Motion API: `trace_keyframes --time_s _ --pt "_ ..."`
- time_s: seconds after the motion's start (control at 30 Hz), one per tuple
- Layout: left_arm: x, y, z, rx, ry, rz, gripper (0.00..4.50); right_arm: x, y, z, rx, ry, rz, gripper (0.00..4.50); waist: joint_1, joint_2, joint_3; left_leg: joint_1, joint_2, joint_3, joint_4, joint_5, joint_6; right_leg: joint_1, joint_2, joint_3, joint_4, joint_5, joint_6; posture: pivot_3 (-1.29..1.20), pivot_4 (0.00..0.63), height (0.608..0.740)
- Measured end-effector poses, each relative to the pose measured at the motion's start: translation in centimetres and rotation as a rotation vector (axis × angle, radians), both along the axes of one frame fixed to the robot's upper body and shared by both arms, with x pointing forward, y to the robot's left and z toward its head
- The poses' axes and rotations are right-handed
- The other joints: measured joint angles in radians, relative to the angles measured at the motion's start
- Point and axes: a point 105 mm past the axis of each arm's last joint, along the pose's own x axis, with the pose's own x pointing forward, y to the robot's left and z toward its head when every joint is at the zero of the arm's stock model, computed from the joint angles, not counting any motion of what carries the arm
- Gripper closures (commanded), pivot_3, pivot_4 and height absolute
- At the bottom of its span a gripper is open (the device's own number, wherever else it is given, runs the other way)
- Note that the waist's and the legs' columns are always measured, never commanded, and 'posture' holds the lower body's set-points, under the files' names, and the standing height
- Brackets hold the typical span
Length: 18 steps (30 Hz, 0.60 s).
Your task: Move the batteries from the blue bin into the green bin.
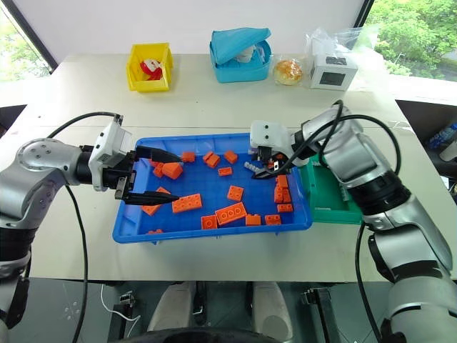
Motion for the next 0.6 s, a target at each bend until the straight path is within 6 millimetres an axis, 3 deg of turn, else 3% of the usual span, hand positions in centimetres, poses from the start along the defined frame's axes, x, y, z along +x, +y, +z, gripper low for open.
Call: trace_keyframes --time_s 0.6 --pt "-0.6 0.3 -0.2 -0.001 0.001 0.049 0.00 3.6 0.1 -3.5 -0.098 0.013 -0.029 3.29 -0.004 0.000 0.000 0.001 0.000 -0.001 0.000 0.000 0.000 0.000 0.001 0.000 0.001 0.000 0.000 0.00 0.150 0.736"
